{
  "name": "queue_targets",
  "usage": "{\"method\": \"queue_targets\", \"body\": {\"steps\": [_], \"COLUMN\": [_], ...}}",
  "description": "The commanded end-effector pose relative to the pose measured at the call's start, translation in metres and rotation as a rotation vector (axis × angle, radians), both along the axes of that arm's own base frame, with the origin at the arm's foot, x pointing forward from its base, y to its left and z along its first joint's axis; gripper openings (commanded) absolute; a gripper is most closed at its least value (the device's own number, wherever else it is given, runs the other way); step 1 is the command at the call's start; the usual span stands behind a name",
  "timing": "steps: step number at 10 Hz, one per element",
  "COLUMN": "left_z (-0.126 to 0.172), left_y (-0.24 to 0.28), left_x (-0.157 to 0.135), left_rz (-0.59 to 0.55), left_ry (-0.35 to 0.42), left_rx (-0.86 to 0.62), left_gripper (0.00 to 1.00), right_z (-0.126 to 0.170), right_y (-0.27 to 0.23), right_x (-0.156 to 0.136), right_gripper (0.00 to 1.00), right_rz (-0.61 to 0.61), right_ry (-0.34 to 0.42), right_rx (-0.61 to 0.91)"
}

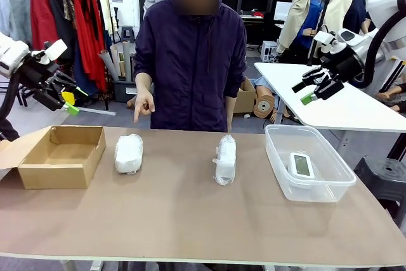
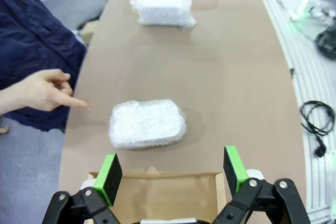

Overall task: Separate and place wrapped and unwrapped clocks.
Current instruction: Pick up the Digital clock indicated by the person.

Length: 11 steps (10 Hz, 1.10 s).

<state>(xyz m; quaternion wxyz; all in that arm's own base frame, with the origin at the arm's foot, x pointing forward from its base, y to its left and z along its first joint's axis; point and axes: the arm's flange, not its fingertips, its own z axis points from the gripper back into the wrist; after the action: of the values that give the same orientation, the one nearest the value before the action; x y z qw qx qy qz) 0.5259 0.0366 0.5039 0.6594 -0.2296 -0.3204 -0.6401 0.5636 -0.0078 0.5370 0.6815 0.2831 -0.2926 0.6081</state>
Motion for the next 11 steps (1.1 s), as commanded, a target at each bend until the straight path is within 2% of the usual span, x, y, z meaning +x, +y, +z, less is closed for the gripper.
{"method": "queue_targets", "body": {"steps": [1, 3, 6, 7, 9, 10, 11], "left_z": [0.015, 0.026, 0.035, 0.035, 0.029, 0.033, 0.033], "left_y": [-0.027, -0.049, -0.080, -0.086, -0.090, -0.084, -0.091], "left_x": [-0.007, -0.008, -0.013, -0.012, -0.002, -0.003, -0.005], "left_rz": [0.118, 0.321, 0.436, 0.465, 0.492, 0.382, 0.466], "left_ry": [0.060, 0.166, 0.157, 0.154, 0.146, 0.146, 0.145], "left_rx": [0.063, 0.177, 0.297, 0.361, 0.386, 0.362, 0.368], "left_gripper": [1.00, 1.00, 1.00, 1.00, 1.00, 1.00, 1.00], "right_z": [-0.003, -0.003, -0.003, -0.003, -0.003, -0.003, -0.003], "right_y": [0.000, 0.000, 0.000, 0.000, 0.000, 0.000, 0.000], "right_x": [-0.004, -0.004, -0.004, -0.004, -0.004, -0.004, -0.004], "right_gripper": [1.00, 1.00, 1.00, 1.00, 1.00, 1.00, 1.00], "right_rz": [0.007, 0.007, 0.007, 0.007, 0.007, 0.007, 0.007], "right_ry": [-0.022, -0.022, -0.022, -0.022, -0.022, -0.022, -0.022], "right_rx": [-0.020, -0.020, -0.020, -0.020, -0.020, -0.020, -0.020]}}
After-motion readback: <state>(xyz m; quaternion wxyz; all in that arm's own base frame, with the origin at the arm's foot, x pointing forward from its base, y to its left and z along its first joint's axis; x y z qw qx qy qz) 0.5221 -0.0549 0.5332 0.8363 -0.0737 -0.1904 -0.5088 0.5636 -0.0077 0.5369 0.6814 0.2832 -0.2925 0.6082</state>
